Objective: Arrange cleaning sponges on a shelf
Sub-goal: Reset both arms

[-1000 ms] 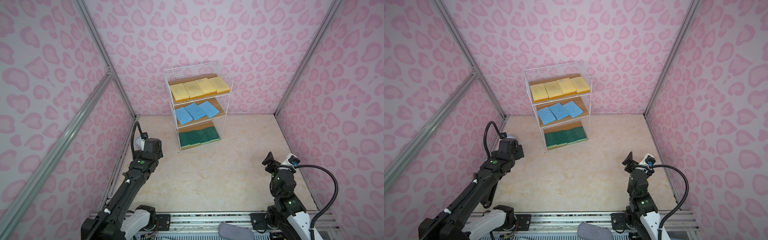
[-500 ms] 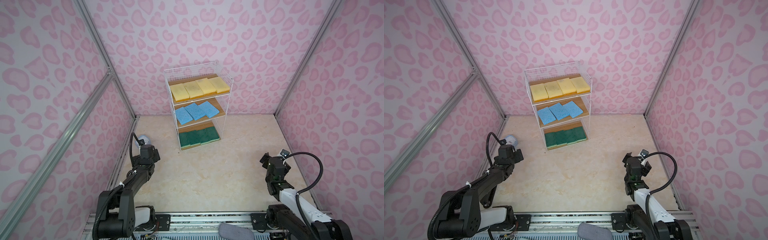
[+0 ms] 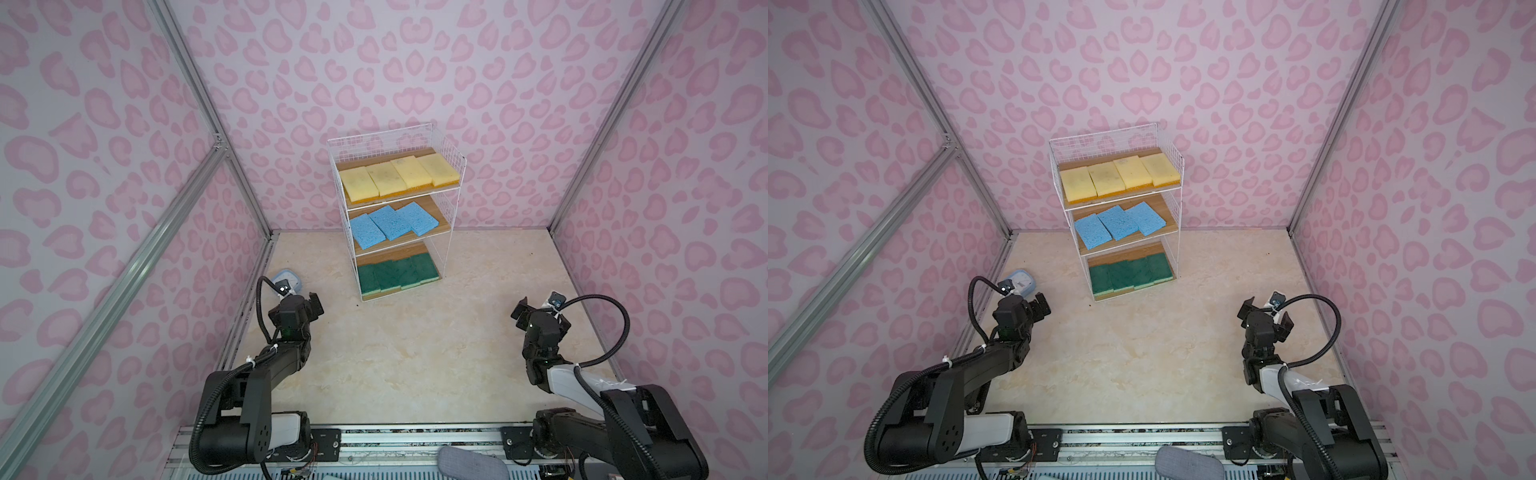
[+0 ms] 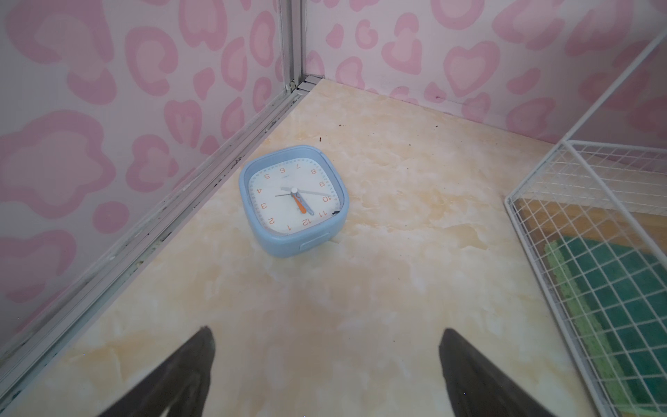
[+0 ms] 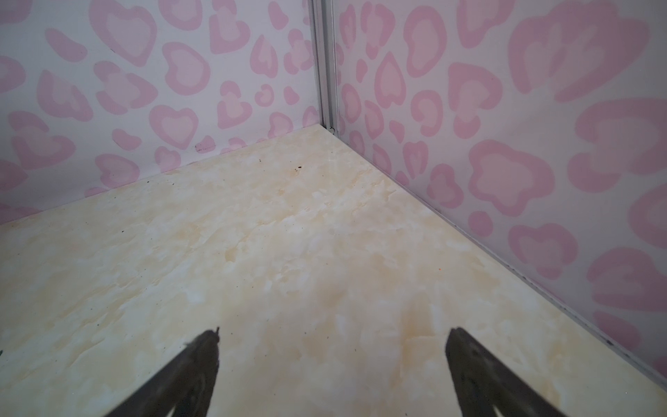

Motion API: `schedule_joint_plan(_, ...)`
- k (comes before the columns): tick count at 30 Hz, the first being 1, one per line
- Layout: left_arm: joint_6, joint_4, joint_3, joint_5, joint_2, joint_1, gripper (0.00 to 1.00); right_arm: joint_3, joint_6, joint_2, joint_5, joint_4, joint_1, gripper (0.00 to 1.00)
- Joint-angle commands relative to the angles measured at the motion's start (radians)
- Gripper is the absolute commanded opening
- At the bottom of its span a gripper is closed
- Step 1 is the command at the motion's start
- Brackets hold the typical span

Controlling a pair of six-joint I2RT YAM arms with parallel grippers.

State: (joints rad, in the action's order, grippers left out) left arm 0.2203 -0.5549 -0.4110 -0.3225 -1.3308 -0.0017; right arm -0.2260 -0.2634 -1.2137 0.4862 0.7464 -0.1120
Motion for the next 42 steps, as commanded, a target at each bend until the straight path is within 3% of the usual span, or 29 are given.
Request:
schedule_joint_plan(1, -0.077, -0.028, -0.033, -0.017, -0.010, 0.000, 0.98, -0.055, 0.083, 0.002, 0.020, -0.092, -0.017, 0.99)
schedule_joint_plan(4, -0.111, -0.088, -0.011, -0.023, -0.001, 0.009, 0.98, -0.044, 0.077, 0.011, 0.078, -0.097, -0.018, 0.99)
schedule_joint_plan(7, -0.086, -0.143, -0.016, 0.016, -0.030, 0.012, 0.98, 0.026, 0.093, -0.007, 0.075, 0.117, -0.017, 0.99)
schedule_joint_plan(12, -0.101, -0.238, 0.007, 0.038, -0.086, 0.006, 0.98, 0.058, 0.167, -0.070, 0.111, 0.286, -0.023, 0.99)
schedule_joint_plan(15, -0.104, -0.381, 0.089, 0.036, -0.087, 0.002, 0.98, 0.148, 0.165, -0.179, 0.162, 0.567, -0.024, 0.99)
schedule_joint_plan(17, -0.113, -0.473, 0.132, 0.050, -0.099, -0.003, 0.98, 0.179, 0.239, -0.311, 0.198, 0.811, -0.069, 0.99)
schedule_joint_plan(19, -0.146, -0.510, 0.137, 0.084, -0.130, -0.016, 0.98, 0.117, 0.337, -0.305, 0.252, 0.721, -0.165, 0.99)
schedule_joint_plan(20, -0.169, -0.482, 0.116, 0.088, -0.141, -0.029, 0.98, 0.093, 0.392, -0.330, 0.196, 0.706, -0.178, 0.99)
schedule_joint_plan(23, -0.160, -0.418, 0.080, 0.149, -0.143, -0.007, 0.98, 0.075, 0.450, -0.411, 0.237, 0.809, -0.210, 0.99)
schedule_joint_plan(27, -0.154, -0.409, 0.073, 0.177, -0.147, 0.007, 0.96, 0.027, 0.367, -0.347, 0.106, 0.610, -0.125, 0.99)
schedule_joint_plan(30, -0.154, -0.411, 0.074, 0.177, -0.146, 0.007, 0.96, -0.106, 0.195, -0.328, -0.130, 0.238, 0.051, 0.99)
schedule_joint_plan(31, -0.156, -0.412, 0.075, 0.177, -0.145, 0.007, 0.96, -0.073, 0.204, -0.364, -0.172, 0.364, 0.069, 0.98)
schedule_joint_plan(34, -0.157, -0.415, 0.078, 0.175, -0.143, 0.007, 0.97, -0.106, 0.196, -0.315, -0.167, 0.216, 0.059, 0.98)
schedule_joint_plan(37, -0.159, -0.420, 0.081, 0.175, -0.141, 0.007, 0.97, -0.076, 0.226, -0.357, -0.162, 0.354, 0.048, 0.98)
schedule_joint_plan(42, -0.157, -0.420, 0.081, 0.174, -0.140, 0.005, 0.97, -0.103, 0.215, -0.327, -0.145, 0.249, 0.043, 0.98)
